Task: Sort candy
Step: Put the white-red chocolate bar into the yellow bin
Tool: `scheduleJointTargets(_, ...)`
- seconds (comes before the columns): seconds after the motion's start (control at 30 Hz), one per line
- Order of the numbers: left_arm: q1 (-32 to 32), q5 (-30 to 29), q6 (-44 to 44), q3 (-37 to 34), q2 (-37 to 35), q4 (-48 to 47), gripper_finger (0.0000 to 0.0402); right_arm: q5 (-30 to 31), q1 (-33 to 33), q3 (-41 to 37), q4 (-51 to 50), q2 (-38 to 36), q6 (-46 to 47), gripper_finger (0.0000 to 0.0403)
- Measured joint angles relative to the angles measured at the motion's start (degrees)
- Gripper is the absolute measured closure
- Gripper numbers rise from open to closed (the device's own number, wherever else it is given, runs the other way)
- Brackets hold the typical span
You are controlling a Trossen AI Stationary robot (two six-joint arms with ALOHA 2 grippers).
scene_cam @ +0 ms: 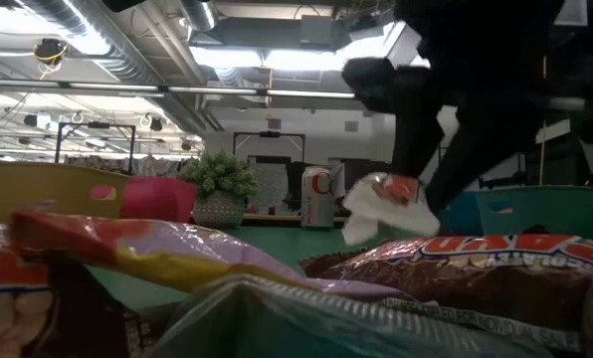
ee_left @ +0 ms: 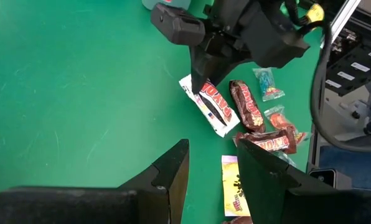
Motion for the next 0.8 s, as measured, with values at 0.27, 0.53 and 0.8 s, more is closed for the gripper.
scheduleJointTargets(0.27,0.00,0.02,-0.29,0.00,0.00,0.08,0.0280,8.75,0.00,4.42,-1.61,-0.14,-0.02,0.0314)
scheduleJointTargets(0.53,0.01,0.78,-3.19,0.00,0.00,0.17,0.0280,19.60,-0.02,5.09,4.69,-0.18,-0.05,0.0313)
scheduleJointTargets(0.8,0.92,7.31,-9.50,0.00,0.00,0.17,0.0270,27.00,0.00,5.09,13.36,-0.18,-0.92,0.0313)
